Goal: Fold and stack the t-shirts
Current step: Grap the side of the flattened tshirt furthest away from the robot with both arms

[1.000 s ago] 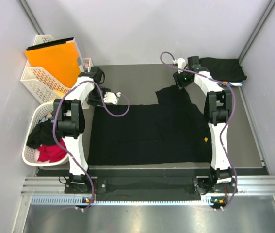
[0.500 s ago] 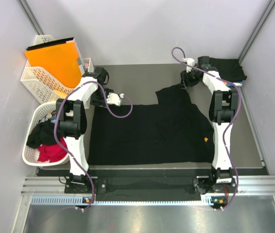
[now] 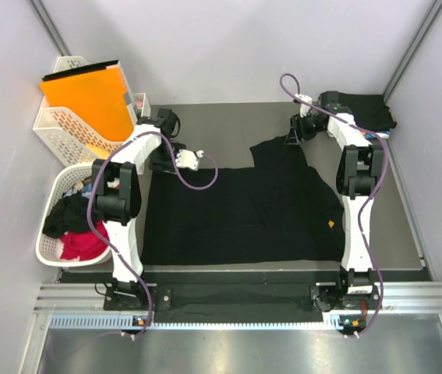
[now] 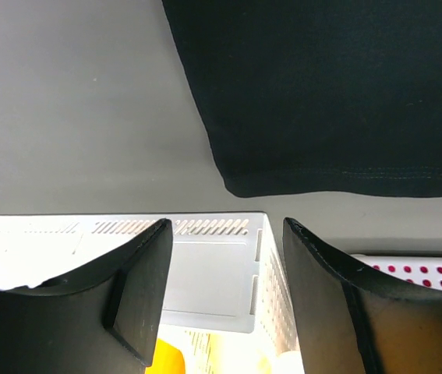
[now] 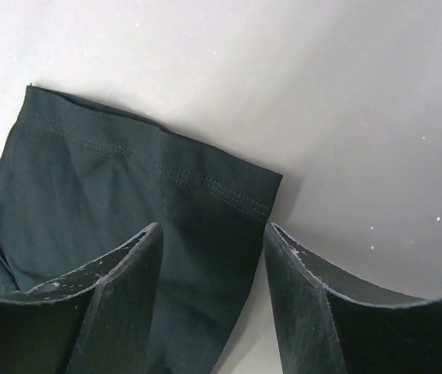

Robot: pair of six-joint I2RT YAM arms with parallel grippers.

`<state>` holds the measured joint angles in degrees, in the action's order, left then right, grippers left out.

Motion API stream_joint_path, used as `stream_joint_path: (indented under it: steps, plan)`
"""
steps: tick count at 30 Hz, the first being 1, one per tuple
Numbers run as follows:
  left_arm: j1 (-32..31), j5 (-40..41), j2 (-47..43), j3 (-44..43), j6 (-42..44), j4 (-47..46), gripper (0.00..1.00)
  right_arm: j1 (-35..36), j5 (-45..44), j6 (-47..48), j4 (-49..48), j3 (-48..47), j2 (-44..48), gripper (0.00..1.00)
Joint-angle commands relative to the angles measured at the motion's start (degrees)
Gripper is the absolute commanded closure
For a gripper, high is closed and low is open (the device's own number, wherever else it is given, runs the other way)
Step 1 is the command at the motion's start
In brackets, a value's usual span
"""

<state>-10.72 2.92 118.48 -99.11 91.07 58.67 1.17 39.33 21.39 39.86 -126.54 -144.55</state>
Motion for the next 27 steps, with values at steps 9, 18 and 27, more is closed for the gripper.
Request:
stream_joint_path:
  steps: [9, 18, 27]
  plan:
    - [-0.1, -1.8, -4.5, 7.3, -1.5, 0.6, 0.36, 0.9, -2.4, 0.3, -1.8, -2.8, -0.8, 0.47]
    - [1.3, -6.1, 1.8, 3.9, -5.4, 0.8, 0.38, 1.0, -2.9, 1.0, -1.4, -2.7, 0.0, 0.48]
    - [3.7, -3.7, 4.2, -2.3, -4.1, -3.4, 0.38, 1.0, -3.0, 1.8, -0.9, -2.2, 0.5, 0.49]
